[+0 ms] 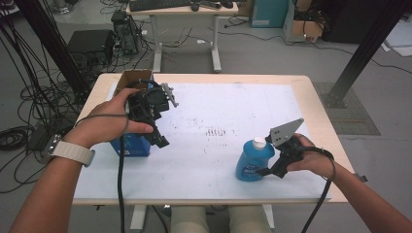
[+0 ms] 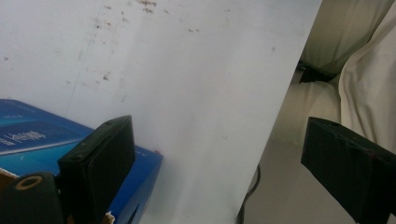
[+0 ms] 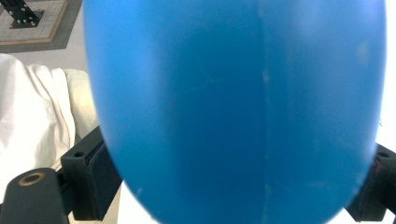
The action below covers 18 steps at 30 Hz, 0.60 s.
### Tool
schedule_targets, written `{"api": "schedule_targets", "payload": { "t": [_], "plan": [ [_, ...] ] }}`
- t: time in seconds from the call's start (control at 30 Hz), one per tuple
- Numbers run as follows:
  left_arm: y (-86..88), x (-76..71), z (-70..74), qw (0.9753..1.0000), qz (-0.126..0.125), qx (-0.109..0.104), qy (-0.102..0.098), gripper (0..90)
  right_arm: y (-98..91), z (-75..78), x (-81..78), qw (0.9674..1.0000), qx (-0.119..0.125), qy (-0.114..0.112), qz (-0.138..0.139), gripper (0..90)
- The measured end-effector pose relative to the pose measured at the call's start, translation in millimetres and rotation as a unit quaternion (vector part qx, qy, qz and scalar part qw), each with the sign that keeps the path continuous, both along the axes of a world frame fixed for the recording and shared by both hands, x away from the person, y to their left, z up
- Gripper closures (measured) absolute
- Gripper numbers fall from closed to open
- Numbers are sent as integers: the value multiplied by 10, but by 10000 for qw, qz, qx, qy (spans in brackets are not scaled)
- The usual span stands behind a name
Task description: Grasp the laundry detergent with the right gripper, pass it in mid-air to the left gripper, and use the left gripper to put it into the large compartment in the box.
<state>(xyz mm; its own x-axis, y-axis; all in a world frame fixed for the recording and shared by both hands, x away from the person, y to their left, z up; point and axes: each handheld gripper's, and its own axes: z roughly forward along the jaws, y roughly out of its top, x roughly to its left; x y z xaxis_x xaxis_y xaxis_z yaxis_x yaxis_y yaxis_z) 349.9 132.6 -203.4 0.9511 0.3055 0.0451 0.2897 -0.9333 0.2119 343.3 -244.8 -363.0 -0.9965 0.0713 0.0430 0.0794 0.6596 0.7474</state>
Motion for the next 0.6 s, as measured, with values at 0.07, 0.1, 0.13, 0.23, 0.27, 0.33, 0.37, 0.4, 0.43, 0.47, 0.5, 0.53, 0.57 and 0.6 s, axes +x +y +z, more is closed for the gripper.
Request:
{"api": "schedule_targets", "payload": {
  "t": [0.07, 0.1, 0.13, 0.23, 0.27, 0.33, 0.37, 0.4, 0.43, 0.47, 0.5, 0.53, 0.57, 0.6],
  "plan": [
    [0, 0, -1, 10000, -5, 3, 0, 103, 4, -12, -7, 9999, 45, 64, -64, 115],
    [-1, -1, -1, 10000, -4, 4, 0, 104, 2, -18, 1, 10000, 54, 26, -33, 118],
    [-1, -1, -1, 10000, -7, 11, -1, 103, 5, -26, 1, 10000, 73, 16, -54, 118],
    [2, -3, -2, 10000, 5, 5, 2, 103, 10, -20, 0, 9999, 111, 21, -68, 123],
    [2, -4, -2, 10000, 15, 5, 0, 103, 9, -21, 5, 9999, 112, -10, -34, 124],
    [5, 1, -7, 10000, -19, -19, 27, 103, 10, -23, 8, 10000, 75, 2, -8, 128],
    [5, -1, -4, 10000, -7, 5, 2, 103, 10, -24, 8, 10000, 67, -4, -14, 130],
    [8, -2, -6, 10000, 9, 3, 1, 103, 11, -26, 7, 10000, 74, -9, -17, 133],
    [9, -1, -7, 10000, 9, 7, 0, 103, 14, -28, 7, 10000, 81, -9, -8, 140],
    [10, -1, -8, 10000, 15, 5, 1, 103, 16, -28, 6, 10000, 80, -12, -2, 143],
    [11, -1, -8, 10000, 13, 1, 0, 104, 19, -32, 6, 10000, 91, -6, -3, 143],
    [11, -1, -7, 10000, 11, 2, -2, 104, 21, -32, 9, 10000, 68, 2, 17, 144],
    [11, -2, -7, 10000, 11, -3, 0, 104, 23, -35, 7, 10000, 74, -6, 7, 147],
    [11, -2, -7, 10000, 12, -2, 2, 104, 25, -38, 8, 10000, 79, -1, 11, 149]
  ]
}}
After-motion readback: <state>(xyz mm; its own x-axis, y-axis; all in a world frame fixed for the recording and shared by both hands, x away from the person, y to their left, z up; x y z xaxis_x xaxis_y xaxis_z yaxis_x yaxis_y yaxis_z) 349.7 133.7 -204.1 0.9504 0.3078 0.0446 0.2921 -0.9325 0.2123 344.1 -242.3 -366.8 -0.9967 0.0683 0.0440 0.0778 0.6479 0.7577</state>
